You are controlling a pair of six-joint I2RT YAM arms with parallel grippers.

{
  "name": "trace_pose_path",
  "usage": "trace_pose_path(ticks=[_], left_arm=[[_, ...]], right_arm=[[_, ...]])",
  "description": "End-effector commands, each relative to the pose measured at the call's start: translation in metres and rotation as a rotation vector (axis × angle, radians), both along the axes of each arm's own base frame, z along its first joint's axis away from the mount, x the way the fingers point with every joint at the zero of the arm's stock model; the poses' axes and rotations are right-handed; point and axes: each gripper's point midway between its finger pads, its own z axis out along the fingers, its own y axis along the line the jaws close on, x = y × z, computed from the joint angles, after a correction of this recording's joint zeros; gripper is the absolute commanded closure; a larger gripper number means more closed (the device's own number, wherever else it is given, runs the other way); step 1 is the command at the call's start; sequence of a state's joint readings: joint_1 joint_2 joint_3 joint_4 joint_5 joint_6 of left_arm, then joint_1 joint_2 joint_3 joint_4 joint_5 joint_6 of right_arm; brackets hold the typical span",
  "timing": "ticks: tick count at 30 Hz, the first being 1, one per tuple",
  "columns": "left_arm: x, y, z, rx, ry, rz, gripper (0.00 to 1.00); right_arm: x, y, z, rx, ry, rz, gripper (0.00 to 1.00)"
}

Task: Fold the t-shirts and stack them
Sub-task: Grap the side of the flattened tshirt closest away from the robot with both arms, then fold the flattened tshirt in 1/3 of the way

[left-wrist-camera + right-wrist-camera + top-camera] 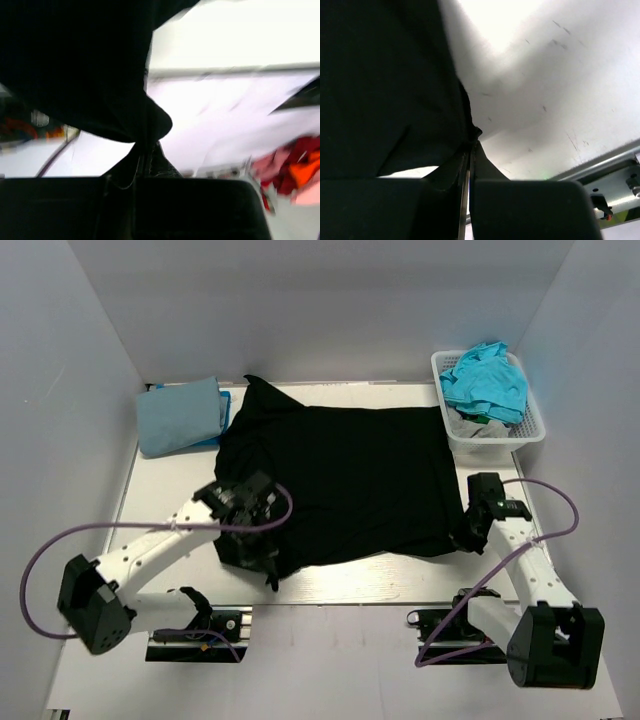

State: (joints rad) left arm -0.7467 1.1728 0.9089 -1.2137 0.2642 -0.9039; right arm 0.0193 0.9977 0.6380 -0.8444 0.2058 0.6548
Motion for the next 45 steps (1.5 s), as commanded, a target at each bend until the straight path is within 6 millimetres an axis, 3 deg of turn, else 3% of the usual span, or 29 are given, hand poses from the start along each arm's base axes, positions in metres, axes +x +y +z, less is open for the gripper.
trace_pose_path(ticks=[1, 4, 8, 13, 14, 19, 24, 28, 30, 31, 32, 33, 34, 35, 36, 37, 38, 40, 42, 43, 45], left_arm=[[0.067, -0.013, 0.031, 0.031, -0.244, 0.021, 1.0], [0.096, -0.017, 0.052, 0.053, -0.316, 0.061, 1.0], [0.146, -0.007, 0.068, 0.117, -0.448, 0.104, 1.0], [0.201, 0.019, 0.081, 0.23, -0.541, 0.18, 1.0], [0.205, 0.026, 0.081, 0.25, -0.549, 0.201, 1.0], [0.249, 0.04, 0.084, 0.247, -0.644, 0.233, 1.0], [0.299, 0.03, 0.08, 0.203, -0.74, 0.142, 1.0], [0.334, 0.041, 0.076, 0.226, -0.765, 0.156, 1.0], [0.351, 0.053, 0.061, 0.259, -0.729, 0.163, 0.94], [0.356, 0.056, 0.056, 0.264, -0.718, 0.18, 0.92], [0.372, 0.059, 0.049, 0.28, -0.726, 0.197, 0.88], [0.383, 0.064, 0.046, 0.274, -0.726, 0.215, 0.81], [0.39, 0.061, 0.043, 0.249, -0.723, 0.216, 0.71], [0.404, 0.06, 0.053, 0.231, -0.751, 0.228, 0.61], [0.412, 0.058, 0.052, 0.229, -0.755, 0.229, 0.5], [0.421, 0.067, 0.039, 0.236, -0.727, 0.243, 0.09], [0.433, 0.07, 0.052, 0.23, -0.755, 0.26, 0.0], [0.436, 0.08, 0.045, 0.238, -0.708, 0.281, 0.0], [0.434, 0.081, 0.052, 0.238, -0.705, 0.28, 0.0], [0.429, 0.086, 0.055, 0.234, -0.702, 0.287, 0.0], [0.408, 0.088, 0.061, 0.223, -0.703, 0.284, 0.0]], right_arm=[[0.036, 0.006, 0.022, 0.012, -0.101, 0.071, 1.0], [0.052, 0.009, 0.033, 0.005, -0.135, 0.136, 1.0], [0.071, 0.009, 0.042, -0.013, -0.152, 0.169, 1.0], [0.103, 0.009, 0.061, -0.035, -0.178, 0.191, 1.0], [0.116, 0.006, 0.072, -0.047, -0.204, 0.183, 1.0], [0.144, -0.005, 0.085, -0.106, -0.202, 0.166, 1.0], [0.18, 0.003, 0.088, -0.079, -0.218, 0.204, 1.0], [0.2, 0.002, 0.077, -0.087, -0.173, 0.206, 1.0], [0.207, 0.001, 0.078, -0.097, -0.163, 0.208, 1.0], [0.211, -0.003, 0.069, -0.115, -0.125, 0.204, 1.0], [0.216, -0.004, 0.072, -0.128, -0.126, 0.203, 1.0], [0.219, -0.006, 0.071, -0.135, -0.12, 0.191, 0.99], [0.223, -0.011, 0.064, -0.158, -0.099, 0.179, 0.87], [0.228, -0.01, 0.068, -0.164, -0.11, 0.193, 0.77], [0.233, -0.007, 0.067, -0.155, -0.114, 0.205, 0.74], [0.241, -0.002, 0.073, -0.133, -0.139, 0.219, 0.69], [0.243, 0.0, 0.078, -0.124, -0.152, 0.238, 0.64], [0.244, 0.008, 0.082, -0.11, -0.173, 0.278, 0.51], [0.242, 0.019, 0.097, -0.081, -0.23, 0.322, 0.4], [0.239, 0.022, 0.094, -0.076, -0.235, 0.338, 0.29], [0.229, 0.032, 0.098, -0.041, -0.275, 0.367, 0.22]])
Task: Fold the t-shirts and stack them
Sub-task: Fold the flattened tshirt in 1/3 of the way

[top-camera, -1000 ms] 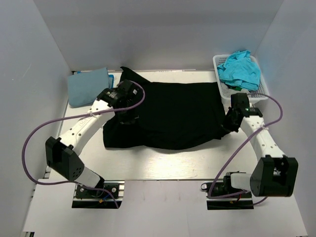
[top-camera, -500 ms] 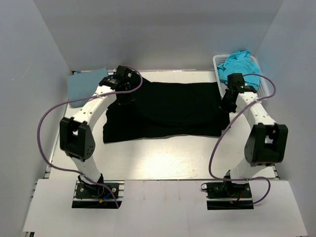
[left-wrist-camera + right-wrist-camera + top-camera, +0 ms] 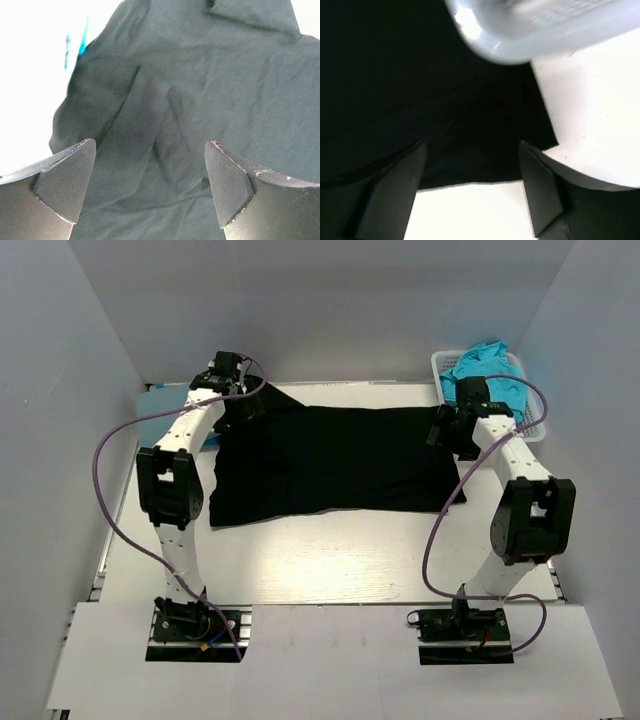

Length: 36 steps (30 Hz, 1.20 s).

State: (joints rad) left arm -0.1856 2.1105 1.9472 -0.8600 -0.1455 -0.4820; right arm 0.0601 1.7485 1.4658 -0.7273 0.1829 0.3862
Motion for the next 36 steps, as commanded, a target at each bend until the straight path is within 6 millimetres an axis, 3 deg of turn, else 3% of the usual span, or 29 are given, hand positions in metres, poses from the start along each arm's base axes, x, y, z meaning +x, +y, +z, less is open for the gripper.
trace_pose_path(ticks=[1, 2, 3, 4, 5, 6, 8, 10, 11, 17, 20, 25, 26, 28, 31, 34, 36], left_arm=[[-0.028, -0.001, 0.05, -0.045, -0.068, -0.024, 0.0], [-0.045, 0.002, 0.035, -0.039, -0.029, -0.024, 0.0], [-0.063, 0.0, 0.039, -0.066, -0.04, -0.042, 0.0], [-0.062, -0.003, 0.059, -0.087, -0.095, -0.053, 0.0], [-0.08, -0.003, 0.041, -0.096, -0.053, -0.062, 0.0], [-0.09, -0.009, 0.04, -0.113, -0.058, -0.083, 0.0], [-0.111, -0.017, 0.033, -0.181, -0.066, -0.099, 0.0], [-0.124, -0.027, 0.026, -0.228, -0.07, -0.132, 0.0], [-0.131, -0.029, 0.014, -0.246, -0.062, -0.127, 0.0], [-0.151, -0.032, -0.022, -0.28, 0.024, -0.122, 0.0], [-0.157, -0.026, -0.044, -0.271, 0.076, -0.091, 0.0], [-0.163, -0.025, -0.064, -0.267, 0.102, -0.087, 0.0], [-0.162, -0.021, -0.065, -0.249, 0.097, -0.075, 0.0], [-0.165, -0.019, -0.073, -0.236, 0.126, -0.066, 0.0], [-0.168, -0.013, -0.079, -0.205, 0.148, -0.046, 0.0], [-0.168, -0.011, -0.079, -0.197, 0.146, -0.041, 0.0], [-0.164, -0.012, -0.075, -0.199, 0.134, -0.043, 0.0]], right_arm=[[-0.007, 0.02, 0.028, 0.053, -0.106, 0.096, 0.18], [-0.011, 0.025, 0.035, 0.078, -0.132, 0.12, 0.18], [-0.021, 0.034, 0.026, 0.1, -0.13, 0.154, 0.1], [-0.026, 0.038, 0.029, 0.121, -0.143, 0.172, 0.1], [-0.029, 0.04, 0.027, 0.129, -0.145, 0.179, 0.1], [-0.04, 0.048, 0.013, 0.148, -0.123, 0.213, 0.1], [-0.047, 0.052, 0.005, 0.165, -0.114, 0.239, 0.1], [-0.051, 0.063, -0.003, 0.197, -0.11, 0.282, 0.1], [-0.052, 0.066, -0.006, 0.201, -0.105, 0.297, 0.1], [-0.046, 0.069, -0.038, 0.195, -0.038, 0.277, 0.1], [-0.039, 0.063, -0.054, 0.169, -0.016, 0.238, 0.1], [-0.006, 0.055, -0.064, 0.119, -0.045, 0.171, 0.1], [0.012, 0.051, -0.059, 0.106, -0.076, 0.144, 0.1], [0.021, 0.046, -0.063, 0.079, -0.079, 0.113, 0.1], [0.048, 0.03, -0.046, -0.007, -0.143, 0.029, 0.1], [0.058, 0.018, -0.037, -0.061, -0.164, -0.008, 0.1], [0.057, 0.022, -0.038, -0.051, -0.153, 0.018, 0.1]])
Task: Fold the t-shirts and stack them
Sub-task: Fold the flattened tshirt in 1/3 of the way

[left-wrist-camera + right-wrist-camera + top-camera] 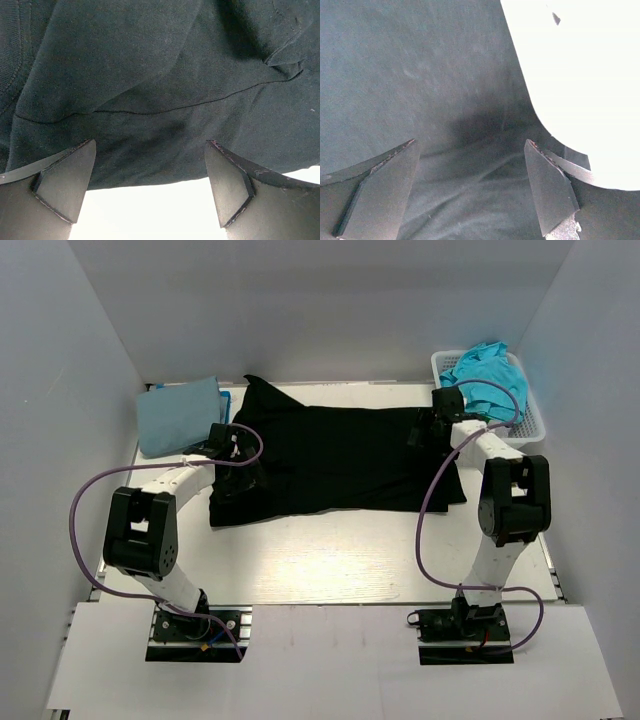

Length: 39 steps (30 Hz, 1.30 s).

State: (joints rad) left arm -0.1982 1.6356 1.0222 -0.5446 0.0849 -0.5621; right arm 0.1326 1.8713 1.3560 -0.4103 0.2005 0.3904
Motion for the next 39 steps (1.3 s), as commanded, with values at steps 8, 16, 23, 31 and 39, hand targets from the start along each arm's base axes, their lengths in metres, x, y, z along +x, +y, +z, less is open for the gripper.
trace_pose_path(ticks=[8, 16, 23, 31, 39], left_arm=[[0.021, -0.002, 0.024, -0.012, -0.091, 0.002, 0.0], [0.024, -0.008, 0.021, -0.044, -0.099, -0.004, 0.0], [0.021, -0.005, 0.02, -0.032, -0.092, 0.002, 0.0], [0.019, 0.003, 0.037, -0.004, -0.13, 0.022, 0.0], [0.038, 0.003, 0.065, 0.005, -0.208, 0.025, 0.0]], right_arm=[[-0.029, 0.028, 0.021, 0.08, -0.057, 0.134, 0.1], [-0.075, 0.016, -0.004, 0.028, 0.032, 0.123, 0.1], [-0.018, 0.023, -0.005, 0.035, -0.012, 0.102, 0.1], [0.053, 0.029, 0.028, 0.029, -0.1, 0.061, 0.1], [0.026, 0.029, 0.029, 0.034, -0.031, 0.054, 0.1]])
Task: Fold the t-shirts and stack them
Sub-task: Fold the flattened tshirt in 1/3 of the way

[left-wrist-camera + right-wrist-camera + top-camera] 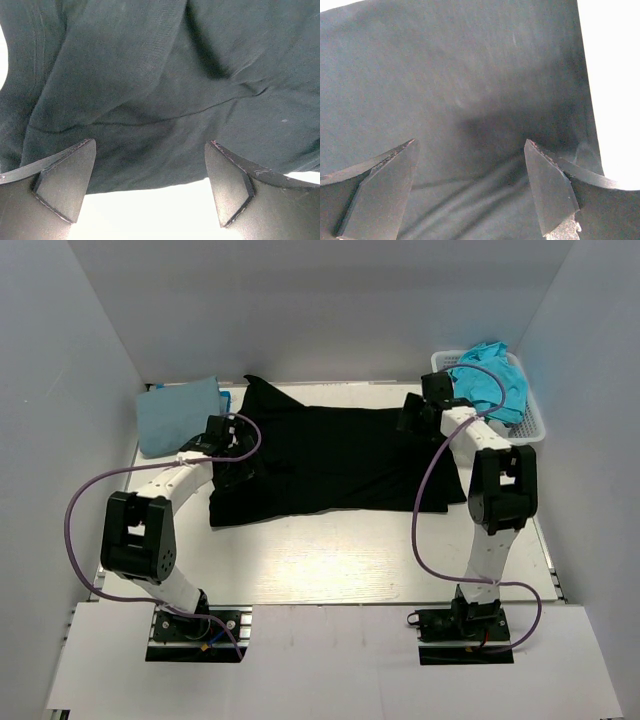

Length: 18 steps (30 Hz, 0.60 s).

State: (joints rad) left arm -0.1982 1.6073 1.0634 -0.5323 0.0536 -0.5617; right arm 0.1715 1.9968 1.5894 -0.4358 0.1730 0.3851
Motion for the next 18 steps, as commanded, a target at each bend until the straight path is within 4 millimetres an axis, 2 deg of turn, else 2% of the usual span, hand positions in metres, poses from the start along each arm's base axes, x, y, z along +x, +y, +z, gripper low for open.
trace_pose_path(ticks=[1, 2, 3, 5, 6, 7, 8, 9, 10, 12, 13, 14, 18], left_arm=[[0.023, -0.001, 0.041, -0.017, -0.132, 0.003, 0.0], [0.026, -0.004, 0.044, -0.029, -0.146, -0.003, 0.0], [0.03, -0.007, 0.046, -0.048, -0.16, 0.001, 0.0], [0.035, -0.013, 0.046, -0.082, -0.179, -0.008, 0.0], [0.033, -0.013, 0.037, -0.084, -0.161, -0.001, 0.0], [0.033, -0.018, 0.033, -0.084, -0.154, -0.011, 0.0], [0.031, -0.018, 0.028, -0.087, -0.145, -0.003, 0.0], [0.024, -0.019, 0.015, -0.096, -0.106, -0.001, 0.0], [0.02, -0.02, 0.008, -0.101, -0.083, -0.007, 0.0], [0.008, -0.018, -0.014, -0.096, -0.027, 0.005, 0.0], [0.005, -0.016, -0.019, -0.093, -0.02, 0.02, 0.0], [-0.005, -0.014, -0.03, -0.09, 0.014, 0.029, 0.0], [-0.026, -0.007, -0.047, -0.063, 0.066, 0.041, 0.0]], right_arm=[[-0.031, 0.001, 0.016, 0.026, 0.029, -0.002, 0.1], [-0.042, 0.0, 0.007, 0.026, 0.051, -0.001, 0.1], [-0.045, 0.002, 0.031, 0.046, -0.011, 0.003, 0.1], [-0.073, 0.005, 0.005, 0.068, 0.052, 0.021, 0.1], [-0.078, 0.005, 0.003, 0.075, 0.051, 0.023, 0.1], [-0.093, 0.005, -0.005, 0.097, 0.056, 0.037, 0.1], [-0.096, 0.006, -0.009, 0.108, 0.063, 0.046, 0.1], [-0.101, 0.008, -0.011, 0.115, 0.069, 0.052, 0.1], [-0.11, 0.006, -0.024, 0.108, 0.114, 0.05, 0.1], [-0.118, 0.006, -0.035, 0.109, 0.15, 0.052, 0.1], [-0.127, 0.005, -0.047, 0.11, 0.183, 0.051, 0.1], [-0.13, 0.005, -0.05, 0.111, 0.186, 0.051, 0.1], [-0.157, -0.002, -0.072, 0.101, 0.254, 0.035, 0.1]])
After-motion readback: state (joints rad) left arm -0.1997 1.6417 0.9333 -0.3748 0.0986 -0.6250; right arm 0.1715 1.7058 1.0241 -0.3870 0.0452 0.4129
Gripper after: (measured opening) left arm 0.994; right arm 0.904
